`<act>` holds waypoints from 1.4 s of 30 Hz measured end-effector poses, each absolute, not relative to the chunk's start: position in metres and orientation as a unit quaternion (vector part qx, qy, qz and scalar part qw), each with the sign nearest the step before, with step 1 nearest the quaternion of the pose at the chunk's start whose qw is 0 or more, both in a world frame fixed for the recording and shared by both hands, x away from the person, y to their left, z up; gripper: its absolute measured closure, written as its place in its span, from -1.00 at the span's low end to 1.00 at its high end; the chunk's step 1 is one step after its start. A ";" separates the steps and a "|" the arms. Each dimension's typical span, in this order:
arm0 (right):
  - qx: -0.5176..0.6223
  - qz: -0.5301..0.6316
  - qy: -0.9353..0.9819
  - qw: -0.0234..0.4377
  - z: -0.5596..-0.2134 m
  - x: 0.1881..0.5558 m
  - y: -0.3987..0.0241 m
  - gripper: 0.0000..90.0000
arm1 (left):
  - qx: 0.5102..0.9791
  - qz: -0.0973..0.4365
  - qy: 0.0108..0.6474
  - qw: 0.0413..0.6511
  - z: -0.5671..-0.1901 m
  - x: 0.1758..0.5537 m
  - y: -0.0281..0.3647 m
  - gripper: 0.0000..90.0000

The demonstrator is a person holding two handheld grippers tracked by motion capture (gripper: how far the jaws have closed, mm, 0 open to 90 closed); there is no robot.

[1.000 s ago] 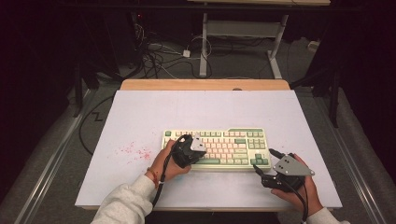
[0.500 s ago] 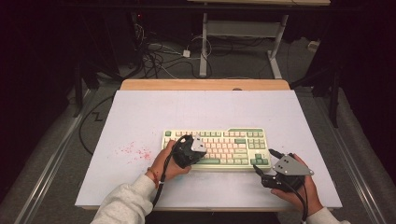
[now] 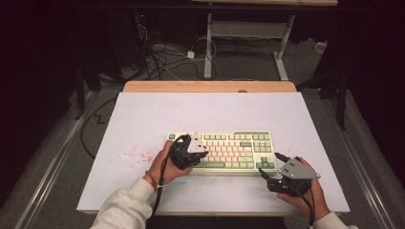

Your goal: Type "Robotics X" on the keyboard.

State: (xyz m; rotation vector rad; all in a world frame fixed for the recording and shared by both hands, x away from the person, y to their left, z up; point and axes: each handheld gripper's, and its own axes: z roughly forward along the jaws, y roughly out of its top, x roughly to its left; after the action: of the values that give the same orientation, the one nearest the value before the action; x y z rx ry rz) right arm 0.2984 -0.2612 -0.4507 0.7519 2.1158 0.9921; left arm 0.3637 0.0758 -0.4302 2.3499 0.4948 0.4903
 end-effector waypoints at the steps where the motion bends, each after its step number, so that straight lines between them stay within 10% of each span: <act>1: 0.289 0.380 0.812 0.337 -0.451 0.298 -0.261 -0.40 | 0.900 0.193 0.191 0.341 -0.430 0.363 0.077 0.54; 16: 0.293 0.376 0.817 0.324 -0.452 0.300 -0.259 -0.20 | 0.873 0.253 0.206 0.363 -0.439 0.341 0.114 -0.44; 28: 0.269 0.387 0.842 0.264 -0.445 0.310 -0.242 0.97 | 0.855 0.265 0.264 0.359 -0.452 0.316 0.169 -0.55; 42: 0.253 0.376 0.860 0.232 -0.436 0.353 -0.185 1.00 | 0.849 0.252 0.307 0.348 -0.468 0.300 0.202 -0.58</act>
State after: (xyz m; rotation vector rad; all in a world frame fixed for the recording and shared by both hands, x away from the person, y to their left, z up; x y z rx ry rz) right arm 0.3534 -0.1846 -0.4358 0.6966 2.3643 1.0337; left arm 0.2998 0.2024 -0.4681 2.2023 0.7965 0.6539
